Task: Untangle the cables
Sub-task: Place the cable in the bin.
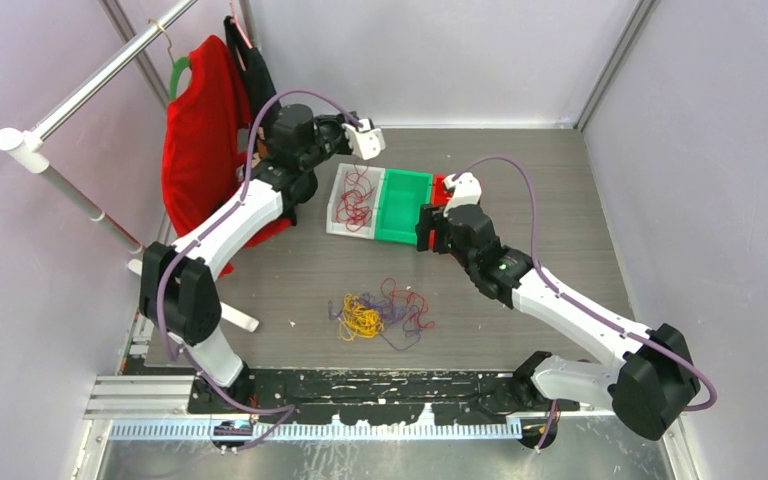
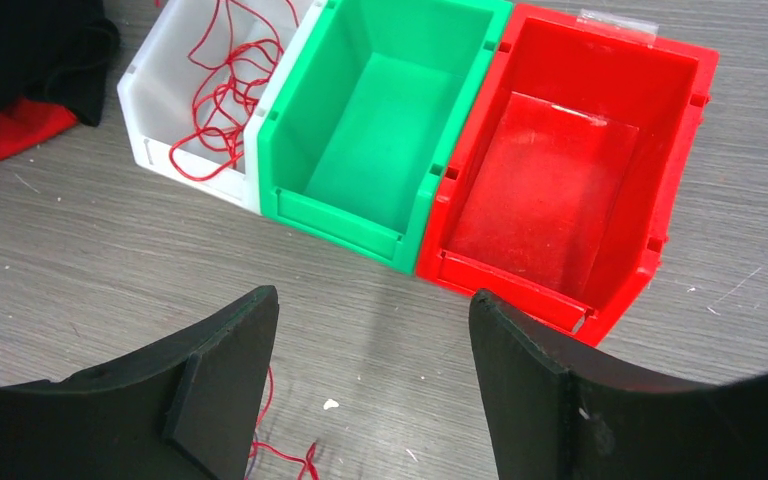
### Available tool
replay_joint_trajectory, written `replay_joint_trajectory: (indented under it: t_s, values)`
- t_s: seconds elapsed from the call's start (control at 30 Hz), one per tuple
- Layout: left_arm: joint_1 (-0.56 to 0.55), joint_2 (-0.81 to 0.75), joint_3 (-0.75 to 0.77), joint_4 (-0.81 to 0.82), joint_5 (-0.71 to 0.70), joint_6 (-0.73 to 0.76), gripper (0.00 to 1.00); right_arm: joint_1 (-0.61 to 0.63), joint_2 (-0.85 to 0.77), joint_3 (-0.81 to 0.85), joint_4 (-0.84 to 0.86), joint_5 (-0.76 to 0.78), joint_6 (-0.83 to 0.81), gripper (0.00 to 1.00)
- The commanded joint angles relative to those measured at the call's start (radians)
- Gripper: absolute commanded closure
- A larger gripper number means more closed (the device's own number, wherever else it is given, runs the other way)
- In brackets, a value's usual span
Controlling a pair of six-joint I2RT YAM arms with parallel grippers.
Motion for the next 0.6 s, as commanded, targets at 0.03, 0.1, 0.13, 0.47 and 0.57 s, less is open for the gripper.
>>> replay_joint_trajectory:
  t_s: [0.03,0.1,0.13,0.47,0.57]
  values:
    - [0.003,-0.011,-0.074,0.013,-0.062,-0.095,1.00,-0.013,-0.030,-0.018,0.066,0.015,0.016,0.25]
    - [0.004,-0.005,-0.107,0.004,-0.087,-0.124,1.00,-0.019,-0.030,-0.024,0.073,0.015,0.021,0.25]
    - [0.004,0.000,-0.125,0.002,-0.094,-0.126,1.00,-0.021,-0.030,-0.027,0.076,0.014,0.023,0.25]
    - [0.005,0.130,-0.126,-0.012,-0.140,-0.135,1.00,-0.049,-0.020,-0.043,0.105,0.007,0.037,0.25]
    - [0.005,0.206,-0.045,-0.115,-0.206,-0.152,1.00,-0.060,-0.015,-0.047,0.108,0.001,0.038,0.26]
